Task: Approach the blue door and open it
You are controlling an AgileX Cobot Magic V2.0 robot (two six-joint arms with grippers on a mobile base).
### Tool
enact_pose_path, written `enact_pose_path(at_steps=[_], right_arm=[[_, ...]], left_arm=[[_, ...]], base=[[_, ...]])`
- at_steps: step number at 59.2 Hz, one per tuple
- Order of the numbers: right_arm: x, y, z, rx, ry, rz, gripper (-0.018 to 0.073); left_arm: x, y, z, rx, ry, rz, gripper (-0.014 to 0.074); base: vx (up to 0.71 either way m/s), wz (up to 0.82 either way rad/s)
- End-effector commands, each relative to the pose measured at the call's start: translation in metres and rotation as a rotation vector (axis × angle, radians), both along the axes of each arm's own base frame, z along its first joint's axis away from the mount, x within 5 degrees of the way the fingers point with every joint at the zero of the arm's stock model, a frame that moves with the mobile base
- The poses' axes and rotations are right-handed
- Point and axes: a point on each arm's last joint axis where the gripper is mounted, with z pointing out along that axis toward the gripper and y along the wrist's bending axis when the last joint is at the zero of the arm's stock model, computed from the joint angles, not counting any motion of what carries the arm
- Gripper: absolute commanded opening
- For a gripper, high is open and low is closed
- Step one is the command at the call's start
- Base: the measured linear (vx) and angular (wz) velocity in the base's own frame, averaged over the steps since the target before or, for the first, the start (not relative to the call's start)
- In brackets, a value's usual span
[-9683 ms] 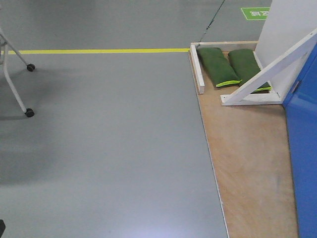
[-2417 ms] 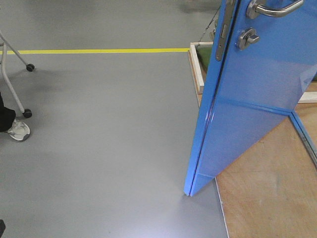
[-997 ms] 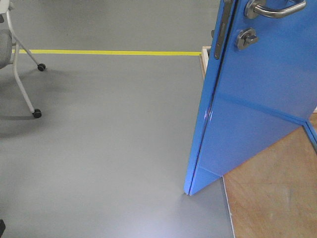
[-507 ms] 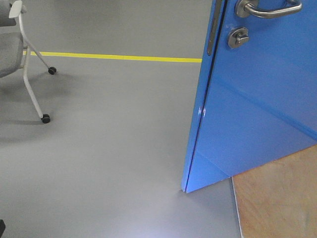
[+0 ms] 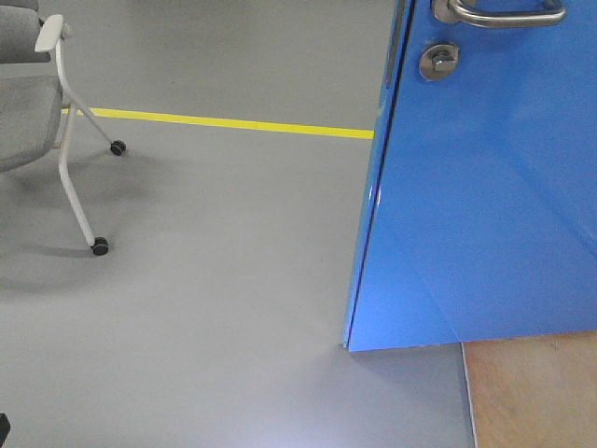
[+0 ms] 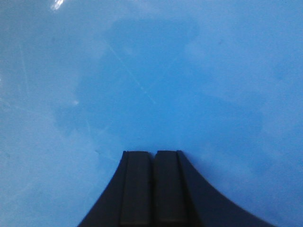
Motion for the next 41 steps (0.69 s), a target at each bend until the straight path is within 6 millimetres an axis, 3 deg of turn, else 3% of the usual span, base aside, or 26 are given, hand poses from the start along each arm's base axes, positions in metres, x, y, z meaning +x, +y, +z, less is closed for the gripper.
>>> enact_pose_path(at_steps=[1, 41], right_arm=[[-0.0164, -0.0019, 0.0306, 0.0, -0.108, -0.037, -0.0004], [-0.0164, -0.0019, 0.0307, 0.001, -0.108, -0.038, -0.0004]], left_arm=[[0.0, -0.0006, 0.0185, -0.007, -0.13, -0.005, 0.0071], [0.0, -0.0006, 0.0185, -0.007, -0.13, -0.005, 0.0071]], base=[[0.31, 0.07], [0.27, 0.0]])
